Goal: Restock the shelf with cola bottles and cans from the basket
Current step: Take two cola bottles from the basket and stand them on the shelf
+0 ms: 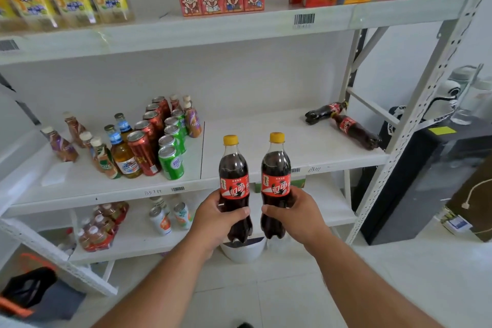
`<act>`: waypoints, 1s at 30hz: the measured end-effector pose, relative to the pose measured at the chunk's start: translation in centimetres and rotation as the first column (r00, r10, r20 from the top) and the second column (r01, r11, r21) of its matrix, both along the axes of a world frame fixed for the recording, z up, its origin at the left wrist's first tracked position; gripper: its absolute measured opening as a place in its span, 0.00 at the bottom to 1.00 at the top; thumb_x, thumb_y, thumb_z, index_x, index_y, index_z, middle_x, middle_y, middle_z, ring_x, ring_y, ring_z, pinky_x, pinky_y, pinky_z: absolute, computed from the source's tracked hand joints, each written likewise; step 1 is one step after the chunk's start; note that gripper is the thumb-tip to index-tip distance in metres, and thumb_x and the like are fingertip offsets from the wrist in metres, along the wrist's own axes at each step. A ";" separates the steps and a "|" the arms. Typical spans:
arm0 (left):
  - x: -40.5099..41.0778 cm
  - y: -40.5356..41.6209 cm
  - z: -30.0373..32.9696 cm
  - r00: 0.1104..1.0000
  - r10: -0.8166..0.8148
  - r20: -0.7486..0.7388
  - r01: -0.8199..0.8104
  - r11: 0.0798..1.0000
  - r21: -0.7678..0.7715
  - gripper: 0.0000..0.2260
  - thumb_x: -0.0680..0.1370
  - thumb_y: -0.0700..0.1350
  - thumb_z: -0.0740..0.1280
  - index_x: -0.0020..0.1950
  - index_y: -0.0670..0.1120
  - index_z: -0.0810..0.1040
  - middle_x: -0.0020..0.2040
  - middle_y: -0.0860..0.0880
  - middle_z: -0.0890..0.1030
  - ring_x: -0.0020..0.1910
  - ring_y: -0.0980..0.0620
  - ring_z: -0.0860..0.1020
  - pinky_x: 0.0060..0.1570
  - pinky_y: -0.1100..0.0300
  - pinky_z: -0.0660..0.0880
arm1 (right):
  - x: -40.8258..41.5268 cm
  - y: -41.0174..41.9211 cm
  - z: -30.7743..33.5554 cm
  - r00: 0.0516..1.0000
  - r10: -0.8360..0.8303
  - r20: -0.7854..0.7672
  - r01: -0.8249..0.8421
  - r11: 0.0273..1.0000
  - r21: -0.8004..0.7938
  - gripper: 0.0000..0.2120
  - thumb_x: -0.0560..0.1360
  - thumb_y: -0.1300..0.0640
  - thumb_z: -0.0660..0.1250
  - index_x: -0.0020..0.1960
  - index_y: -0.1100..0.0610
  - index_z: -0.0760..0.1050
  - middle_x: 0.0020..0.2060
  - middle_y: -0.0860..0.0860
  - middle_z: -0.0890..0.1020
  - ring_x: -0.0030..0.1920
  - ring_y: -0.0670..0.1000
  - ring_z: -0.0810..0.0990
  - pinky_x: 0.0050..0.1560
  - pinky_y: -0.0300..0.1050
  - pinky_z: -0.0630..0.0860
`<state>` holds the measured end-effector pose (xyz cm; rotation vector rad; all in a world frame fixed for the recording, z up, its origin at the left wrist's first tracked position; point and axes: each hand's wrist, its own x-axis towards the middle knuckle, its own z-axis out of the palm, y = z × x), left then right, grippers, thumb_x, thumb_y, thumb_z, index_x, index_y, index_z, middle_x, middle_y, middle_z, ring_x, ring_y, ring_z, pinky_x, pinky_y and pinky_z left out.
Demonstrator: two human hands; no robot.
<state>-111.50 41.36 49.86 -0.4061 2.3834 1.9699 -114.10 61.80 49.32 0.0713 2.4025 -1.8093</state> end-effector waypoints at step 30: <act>-29.3 -4.8 -4.2 0.997 0.051 -0.053 -0.054 0.996 -0.067 0.22 0.73 0.39 0.80 0.63 0.53 0.79 0.53 0.54 0.84 0.52 0.58 0.81 0.32 0.72 0.75 | -30.1 -5.8 -4.1 0.997 0.065 -0.028 -0.061 0.991 0.122 0.14 0.70 0.59 0.78 0.51 0.50 0.78 0.36 0.49 0.87 0.32 0.50 0.84 0.42 0.54 0.85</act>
